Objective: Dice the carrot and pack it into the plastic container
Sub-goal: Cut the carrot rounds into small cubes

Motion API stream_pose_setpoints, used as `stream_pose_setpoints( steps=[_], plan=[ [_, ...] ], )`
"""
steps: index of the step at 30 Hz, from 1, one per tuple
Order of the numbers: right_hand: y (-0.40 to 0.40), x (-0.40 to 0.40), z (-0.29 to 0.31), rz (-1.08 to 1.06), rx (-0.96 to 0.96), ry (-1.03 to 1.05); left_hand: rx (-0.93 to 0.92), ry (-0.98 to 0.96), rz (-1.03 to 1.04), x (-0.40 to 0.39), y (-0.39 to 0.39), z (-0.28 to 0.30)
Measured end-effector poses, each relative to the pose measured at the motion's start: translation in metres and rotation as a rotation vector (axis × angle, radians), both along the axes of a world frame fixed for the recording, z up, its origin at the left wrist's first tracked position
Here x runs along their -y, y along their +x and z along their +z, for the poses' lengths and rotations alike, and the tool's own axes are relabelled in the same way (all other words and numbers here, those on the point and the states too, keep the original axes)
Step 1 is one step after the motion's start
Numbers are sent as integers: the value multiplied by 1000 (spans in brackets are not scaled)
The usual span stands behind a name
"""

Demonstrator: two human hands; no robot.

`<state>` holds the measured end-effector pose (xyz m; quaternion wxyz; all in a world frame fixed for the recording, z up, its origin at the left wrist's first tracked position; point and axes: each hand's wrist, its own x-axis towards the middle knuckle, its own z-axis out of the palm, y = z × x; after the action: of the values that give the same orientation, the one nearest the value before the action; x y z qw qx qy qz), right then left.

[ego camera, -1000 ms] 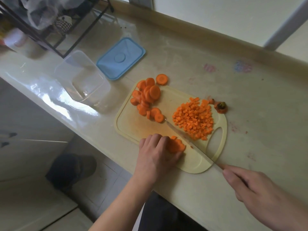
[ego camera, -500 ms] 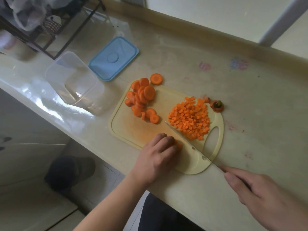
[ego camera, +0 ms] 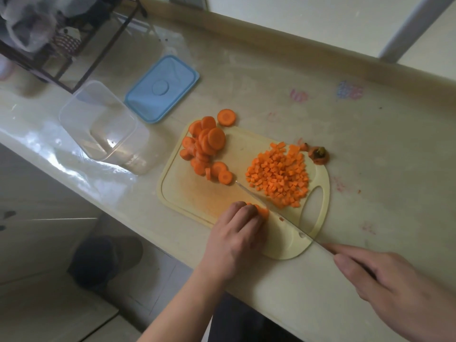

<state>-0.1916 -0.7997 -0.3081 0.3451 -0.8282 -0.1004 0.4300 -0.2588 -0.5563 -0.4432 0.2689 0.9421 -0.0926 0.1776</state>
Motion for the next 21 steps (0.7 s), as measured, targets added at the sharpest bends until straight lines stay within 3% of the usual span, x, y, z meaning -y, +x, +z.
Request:
stream_pose_setpoints(
  steps=[14,21],
  plan=[
    [-3,10,-18,101,60,-27,-11,-30,5,-1,-1,-6],
    [1,0,-28,185,235,-58,2,-24,23,0,-1,-6]
  ],
)
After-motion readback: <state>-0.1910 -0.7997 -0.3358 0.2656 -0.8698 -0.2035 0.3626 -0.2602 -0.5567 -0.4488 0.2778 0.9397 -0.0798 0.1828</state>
